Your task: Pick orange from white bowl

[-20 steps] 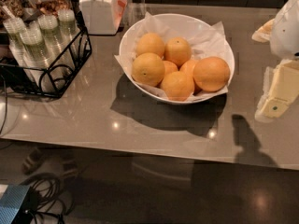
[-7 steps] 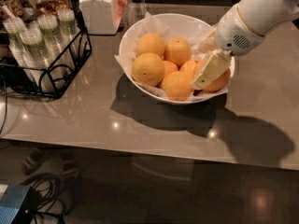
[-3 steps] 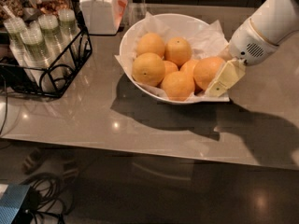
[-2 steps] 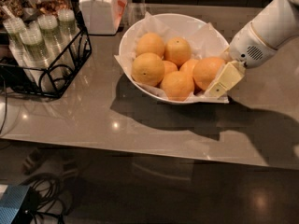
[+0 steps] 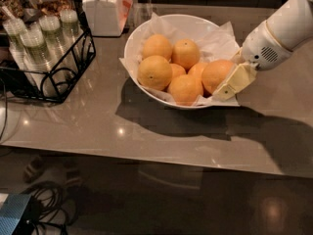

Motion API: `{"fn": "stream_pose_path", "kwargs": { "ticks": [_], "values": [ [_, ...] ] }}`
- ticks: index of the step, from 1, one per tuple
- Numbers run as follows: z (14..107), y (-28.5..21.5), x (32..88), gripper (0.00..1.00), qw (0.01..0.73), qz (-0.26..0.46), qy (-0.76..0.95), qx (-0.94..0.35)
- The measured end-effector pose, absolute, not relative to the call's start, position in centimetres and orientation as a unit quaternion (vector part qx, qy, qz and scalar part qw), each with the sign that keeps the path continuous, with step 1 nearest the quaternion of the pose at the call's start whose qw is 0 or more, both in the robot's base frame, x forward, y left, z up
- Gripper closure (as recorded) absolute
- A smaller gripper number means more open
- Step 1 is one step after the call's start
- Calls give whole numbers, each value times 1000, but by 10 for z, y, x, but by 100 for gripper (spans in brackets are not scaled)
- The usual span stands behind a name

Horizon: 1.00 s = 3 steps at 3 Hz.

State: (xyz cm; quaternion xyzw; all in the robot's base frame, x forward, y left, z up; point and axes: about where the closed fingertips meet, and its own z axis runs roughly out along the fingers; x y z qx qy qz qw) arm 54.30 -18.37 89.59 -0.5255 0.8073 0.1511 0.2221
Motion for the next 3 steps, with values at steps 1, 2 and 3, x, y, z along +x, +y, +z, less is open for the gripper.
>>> {"fn": "stream_pose_path", "kwargs": {
  "ticks": [1, 2, 3],
  "values": [
    [897, -184, 543, 90, 222, 151, 807, -526],
    [914, -184, 539, 100, 257, 149, 799, -523],
    [944, -184, 532, 100, 296, 138, 785, -526]
  ]
}}
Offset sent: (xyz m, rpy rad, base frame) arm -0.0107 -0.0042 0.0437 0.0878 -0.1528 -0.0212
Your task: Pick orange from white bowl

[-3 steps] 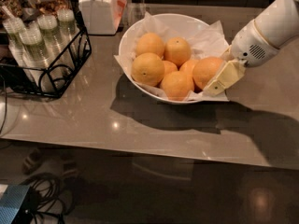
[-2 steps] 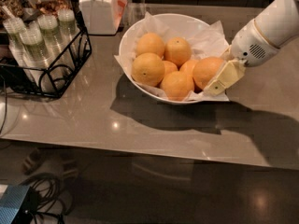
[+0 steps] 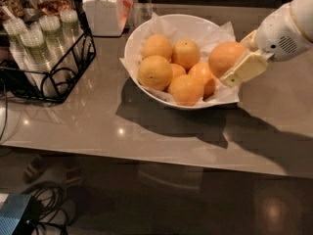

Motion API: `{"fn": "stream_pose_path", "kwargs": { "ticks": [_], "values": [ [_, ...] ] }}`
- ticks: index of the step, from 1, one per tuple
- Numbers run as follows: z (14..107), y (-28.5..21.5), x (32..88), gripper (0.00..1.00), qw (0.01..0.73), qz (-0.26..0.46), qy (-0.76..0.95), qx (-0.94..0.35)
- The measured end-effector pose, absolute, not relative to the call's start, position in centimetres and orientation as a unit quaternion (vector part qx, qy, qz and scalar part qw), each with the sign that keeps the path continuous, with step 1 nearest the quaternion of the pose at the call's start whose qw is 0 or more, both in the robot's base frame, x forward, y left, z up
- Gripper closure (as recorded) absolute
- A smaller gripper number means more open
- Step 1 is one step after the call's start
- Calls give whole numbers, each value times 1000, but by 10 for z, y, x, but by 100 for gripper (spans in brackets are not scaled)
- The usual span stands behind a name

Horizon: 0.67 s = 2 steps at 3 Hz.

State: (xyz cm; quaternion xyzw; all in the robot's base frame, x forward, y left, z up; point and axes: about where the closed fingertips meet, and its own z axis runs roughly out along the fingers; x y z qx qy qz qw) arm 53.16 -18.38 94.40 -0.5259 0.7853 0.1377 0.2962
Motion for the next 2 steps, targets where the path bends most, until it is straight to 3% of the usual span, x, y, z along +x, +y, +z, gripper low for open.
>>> {"fn": "stream_pose_path", "kwargs": {
  "ticks": [2],
  "values": [
    [994, -200, 487, 100, 365, 113, 769, -512]
  ]
}}
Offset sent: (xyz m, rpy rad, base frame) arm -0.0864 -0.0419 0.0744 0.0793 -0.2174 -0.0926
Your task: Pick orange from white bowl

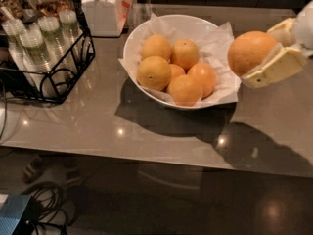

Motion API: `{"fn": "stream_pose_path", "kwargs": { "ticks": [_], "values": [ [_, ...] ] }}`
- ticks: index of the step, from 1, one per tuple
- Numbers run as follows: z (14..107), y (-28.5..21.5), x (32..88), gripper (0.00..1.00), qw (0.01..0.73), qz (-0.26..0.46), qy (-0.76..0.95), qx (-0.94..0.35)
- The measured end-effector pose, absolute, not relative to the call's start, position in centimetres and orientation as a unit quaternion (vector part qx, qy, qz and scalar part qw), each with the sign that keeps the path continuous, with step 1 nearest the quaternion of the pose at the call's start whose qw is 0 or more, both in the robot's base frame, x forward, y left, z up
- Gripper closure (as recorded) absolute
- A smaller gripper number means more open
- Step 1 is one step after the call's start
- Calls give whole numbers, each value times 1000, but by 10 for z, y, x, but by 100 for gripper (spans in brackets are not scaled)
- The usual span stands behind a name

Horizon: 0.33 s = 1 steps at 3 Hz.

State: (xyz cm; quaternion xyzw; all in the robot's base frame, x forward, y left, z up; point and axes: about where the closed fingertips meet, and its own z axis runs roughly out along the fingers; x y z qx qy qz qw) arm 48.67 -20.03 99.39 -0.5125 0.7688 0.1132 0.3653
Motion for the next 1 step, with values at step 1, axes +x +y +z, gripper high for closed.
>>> {"fn": "stream_pose_path", "kwargs": {
  "ticks": [1],
  "values": [
    [1006, -212, 454, 100, 390, 113, 763, -503]
  ]
}}
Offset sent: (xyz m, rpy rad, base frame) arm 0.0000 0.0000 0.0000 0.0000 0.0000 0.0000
